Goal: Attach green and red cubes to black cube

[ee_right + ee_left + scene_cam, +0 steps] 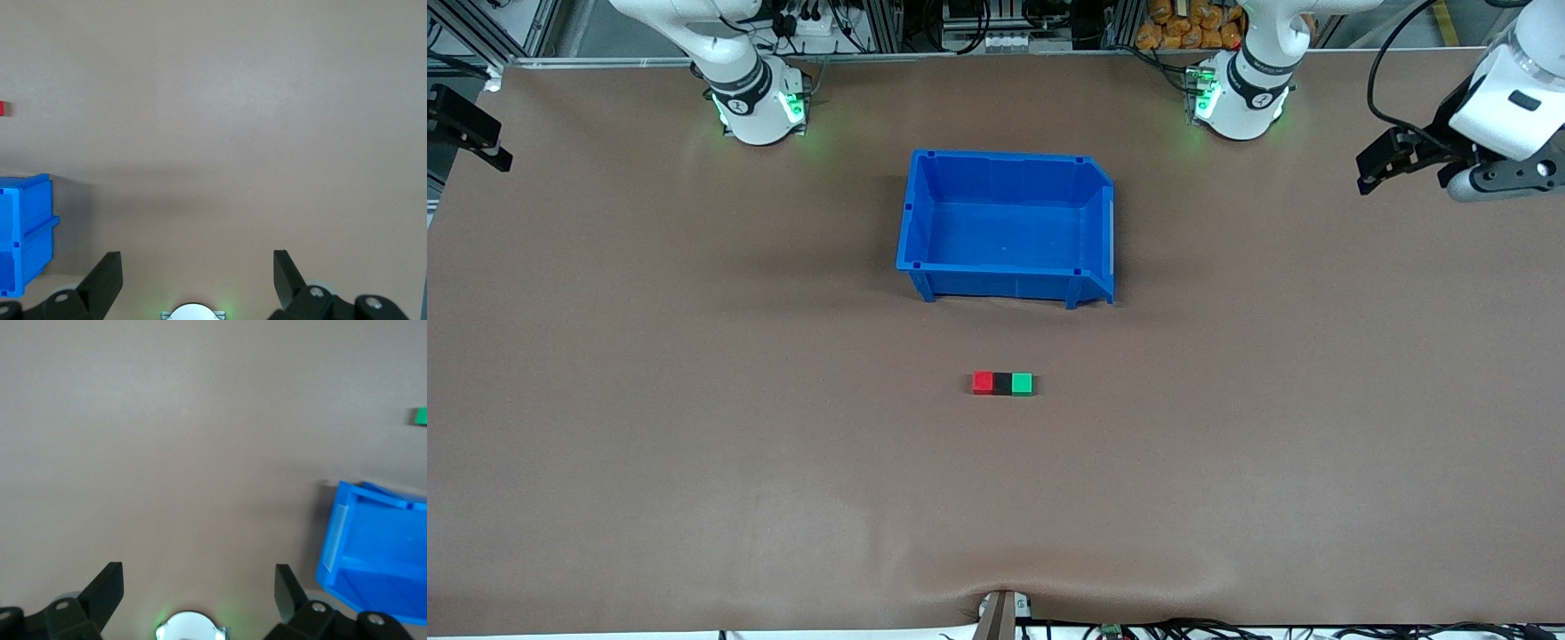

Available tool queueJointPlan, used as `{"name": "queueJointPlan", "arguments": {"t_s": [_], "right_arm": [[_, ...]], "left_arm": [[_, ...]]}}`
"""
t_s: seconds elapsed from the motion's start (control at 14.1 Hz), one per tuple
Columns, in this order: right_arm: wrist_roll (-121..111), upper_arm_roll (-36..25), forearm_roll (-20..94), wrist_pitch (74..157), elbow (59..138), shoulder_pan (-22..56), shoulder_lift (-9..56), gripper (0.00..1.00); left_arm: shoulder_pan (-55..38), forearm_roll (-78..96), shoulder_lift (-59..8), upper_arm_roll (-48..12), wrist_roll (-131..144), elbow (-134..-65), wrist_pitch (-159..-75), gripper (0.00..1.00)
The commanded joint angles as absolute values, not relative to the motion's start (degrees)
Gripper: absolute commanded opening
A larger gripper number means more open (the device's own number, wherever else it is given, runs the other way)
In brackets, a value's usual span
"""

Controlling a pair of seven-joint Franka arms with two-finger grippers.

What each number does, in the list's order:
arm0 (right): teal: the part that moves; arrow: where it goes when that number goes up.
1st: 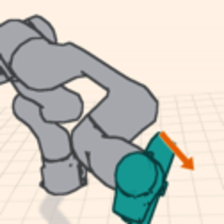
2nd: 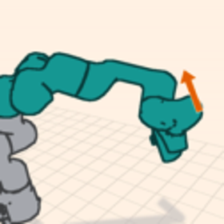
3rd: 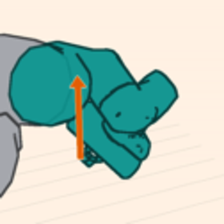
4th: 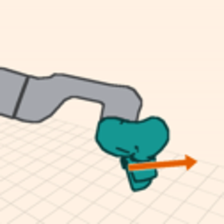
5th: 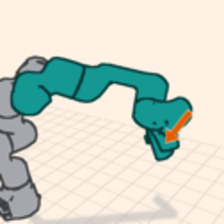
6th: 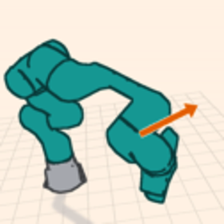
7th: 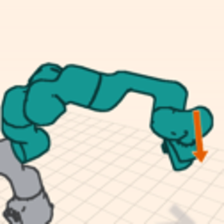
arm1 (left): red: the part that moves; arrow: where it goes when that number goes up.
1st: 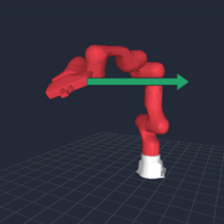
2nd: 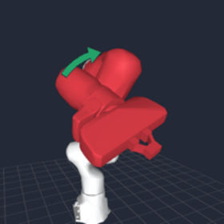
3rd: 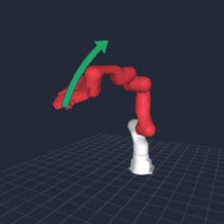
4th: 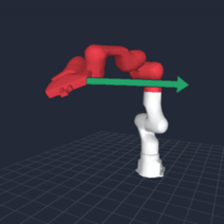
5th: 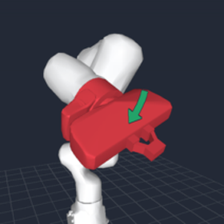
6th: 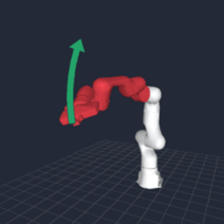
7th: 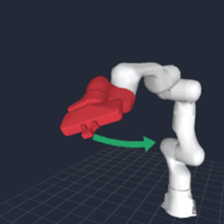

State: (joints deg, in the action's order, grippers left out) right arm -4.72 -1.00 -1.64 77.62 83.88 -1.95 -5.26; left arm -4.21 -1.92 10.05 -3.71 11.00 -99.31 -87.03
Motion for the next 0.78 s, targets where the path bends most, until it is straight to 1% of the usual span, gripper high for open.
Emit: {"name": "queueJointPlan", "arguments": {"t_s": [0.0,0.57,0.71], "right_arm": [[-4.22,0.35,-1.76,76.90,82.88,-3.52,-4.75,1.00],[-4.13,0.35,-1.76,76.99,82.88,-3.43,-4.75,1.00],[-4.22,0.35,-1.76,76.99,82.88,-3.43,-4.75,1.00]], "left_arm": [[-4.04,-0.26,11.25,-3.34,9.75,-98.27,-85.17,1.00],[-3.78,-0.44,10.28,-3.08,9.93,-94.49,-84.20,1.00],[-3.60,-0.88,9.93,-2.90,10.02,-94.48,-83.67,1.00]]}}
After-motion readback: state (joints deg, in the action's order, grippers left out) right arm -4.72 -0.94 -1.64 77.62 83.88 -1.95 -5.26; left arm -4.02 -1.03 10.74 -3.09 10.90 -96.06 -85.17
